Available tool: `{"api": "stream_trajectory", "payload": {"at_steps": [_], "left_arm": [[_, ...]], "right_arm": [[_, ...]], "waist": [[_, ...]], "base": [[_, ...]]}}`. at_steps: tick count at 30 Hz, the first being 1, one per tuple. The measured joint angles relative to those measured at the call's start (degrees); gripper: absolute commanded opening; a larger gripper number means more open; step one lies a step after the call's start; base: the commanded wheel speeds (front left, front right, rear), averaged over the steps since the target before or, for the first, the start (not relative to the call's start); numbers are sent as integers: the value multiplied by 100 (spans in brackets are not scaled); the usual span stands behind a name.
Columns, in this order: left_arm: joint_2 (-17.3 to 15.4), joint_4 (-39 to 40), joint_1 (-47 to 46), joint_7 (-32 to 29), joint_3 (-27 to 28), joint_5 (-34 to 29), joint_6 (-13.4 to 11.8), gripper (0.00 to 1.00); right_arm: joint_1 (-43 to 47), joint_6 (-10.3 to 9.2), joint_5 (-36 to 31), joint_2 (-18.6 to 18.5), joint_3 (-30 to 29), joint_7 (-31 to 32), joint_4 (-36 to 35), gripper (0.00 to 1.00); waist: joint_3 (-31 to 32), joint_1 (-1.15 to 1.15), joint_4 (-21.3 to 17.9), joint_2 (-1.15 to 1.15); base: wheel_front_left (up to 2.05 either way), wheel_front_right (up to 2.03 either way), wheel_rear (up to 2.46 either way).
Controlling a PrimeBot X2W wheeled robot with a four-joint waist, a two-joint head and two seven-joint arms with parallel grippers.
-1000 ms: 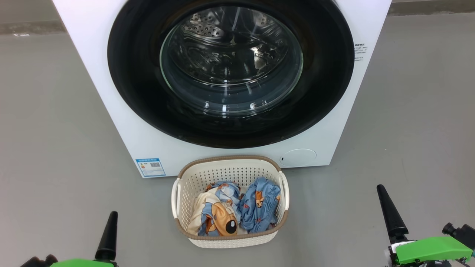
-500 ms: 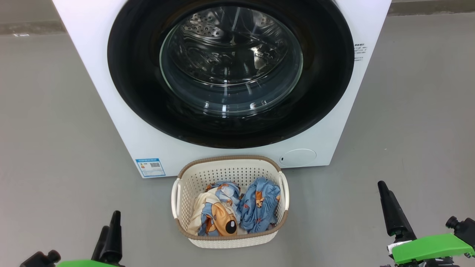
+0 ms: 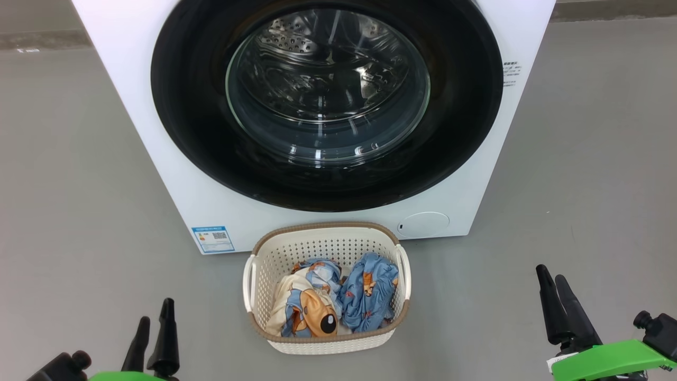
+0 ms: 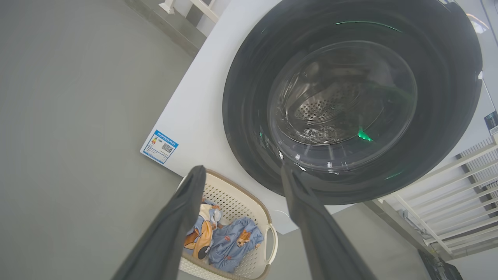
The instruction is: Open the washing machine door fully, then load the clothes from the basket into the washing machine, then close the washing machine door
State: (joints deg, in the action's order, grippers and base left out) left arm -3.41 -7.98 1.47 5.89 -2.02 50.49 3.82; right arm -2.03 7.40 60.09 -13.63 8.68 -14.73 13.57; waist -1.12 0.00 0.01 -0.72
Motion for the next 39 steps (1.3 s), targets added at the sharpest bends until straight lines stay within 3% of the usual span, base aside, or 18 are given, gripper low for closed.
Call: {"api": "stream_trajectory", "payload": {"at_steps": [39], "left_arm": [[26,116,102,530,-3,-2748,209,100]], "right_arm": [[111,0,-3200,403,-798,0,13,100]], "waist": [[-28,0,-12,0]], "base": [[0,0,0]]}}
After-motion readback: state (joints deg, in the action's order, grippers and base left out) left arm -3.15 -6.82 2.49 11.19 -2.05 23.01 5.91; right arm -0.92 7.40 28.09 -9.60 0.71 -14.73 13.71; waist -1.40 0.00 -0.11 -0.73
